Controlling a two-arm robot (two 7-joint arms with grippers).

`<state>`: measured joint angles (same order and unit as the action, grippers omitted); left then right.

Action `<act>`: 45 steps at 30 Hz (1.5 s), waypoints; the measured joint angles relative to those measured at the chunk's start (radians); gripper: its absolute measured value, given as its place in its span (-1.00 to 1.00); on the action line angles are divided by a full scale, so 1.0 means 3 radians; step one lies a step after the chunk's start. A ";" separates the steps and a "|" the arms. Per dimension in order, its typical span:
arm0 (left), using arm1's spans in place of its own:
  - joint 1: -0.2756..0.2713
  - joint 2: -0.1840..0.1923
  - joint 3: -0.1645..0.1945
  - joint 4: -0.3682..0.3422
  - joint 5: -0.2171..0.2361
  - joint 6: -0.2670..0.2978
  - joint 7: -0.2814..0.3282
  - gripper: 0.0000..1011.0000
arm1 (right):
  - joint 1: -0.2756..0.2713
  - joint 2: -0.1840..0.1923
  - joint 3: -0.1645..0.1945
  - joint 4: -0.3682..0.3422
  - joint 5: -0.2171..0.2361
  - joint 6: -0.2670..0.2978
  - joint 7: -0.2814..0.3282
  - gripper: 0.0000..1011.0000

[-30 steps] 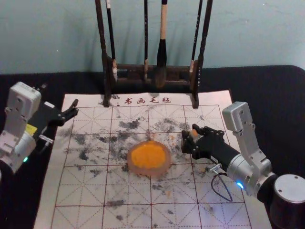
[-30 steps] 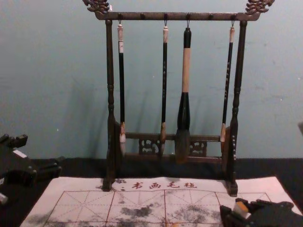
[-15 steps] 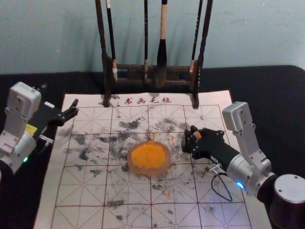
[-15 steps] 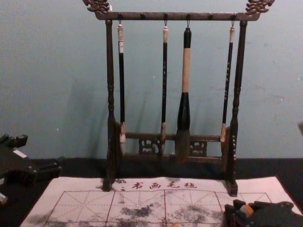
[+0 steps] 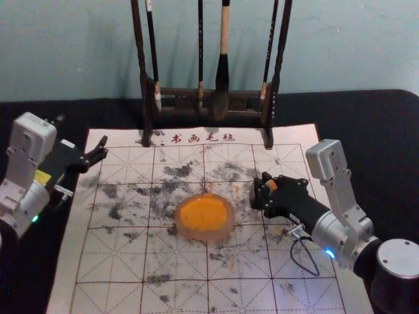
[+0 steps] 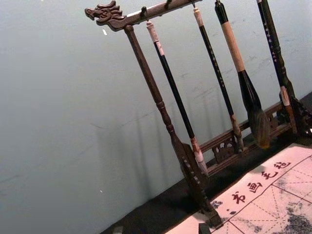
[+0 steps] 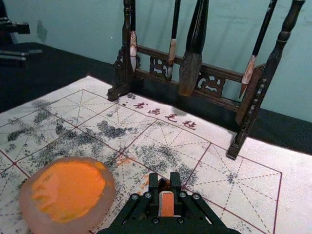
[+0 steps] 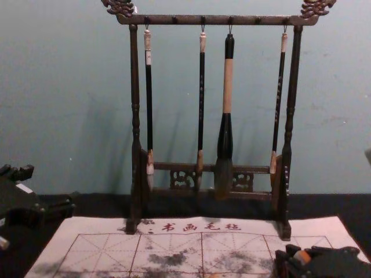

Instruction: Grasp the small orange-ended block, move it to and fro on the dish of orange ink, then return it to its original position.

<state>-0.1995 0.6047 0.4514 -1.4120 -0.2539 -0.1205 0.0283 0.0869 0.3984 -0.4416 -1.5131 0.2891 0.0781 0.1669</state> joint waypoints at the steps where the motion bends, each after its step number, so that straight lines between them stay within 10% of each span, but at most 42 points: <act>1: 0.0000 0.0000 0.0000 0.0000 0.0000 0.0000 0.0000 0.98 | -0.0005 -0.0009 0.0019 0.0000 -0.0001 -0.0009 0.0018 -0.76; 26: 0.0000 0.0000 0.0000 0.0000 0.0000 0.0000 0.0000 0.98 | 0.0170 0.0188 0.0292 -0.0320 0.0060 0.0176 0.0692 -0.76; 45: 0.0000 0.0000 0.0000 0.0000 0.0000 0.0000 0.0000 0.98 | 0.0972 0.0271 -0.0235 0.0146 0.0146 0.0176 0.1664 -0.76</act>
<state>-0.1995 0.6047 0.4514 -1.4120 -0.2539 -0.1205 0.0283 0.3784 0.4798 -0.5122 -1.4693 0.3328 0.1310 0.6661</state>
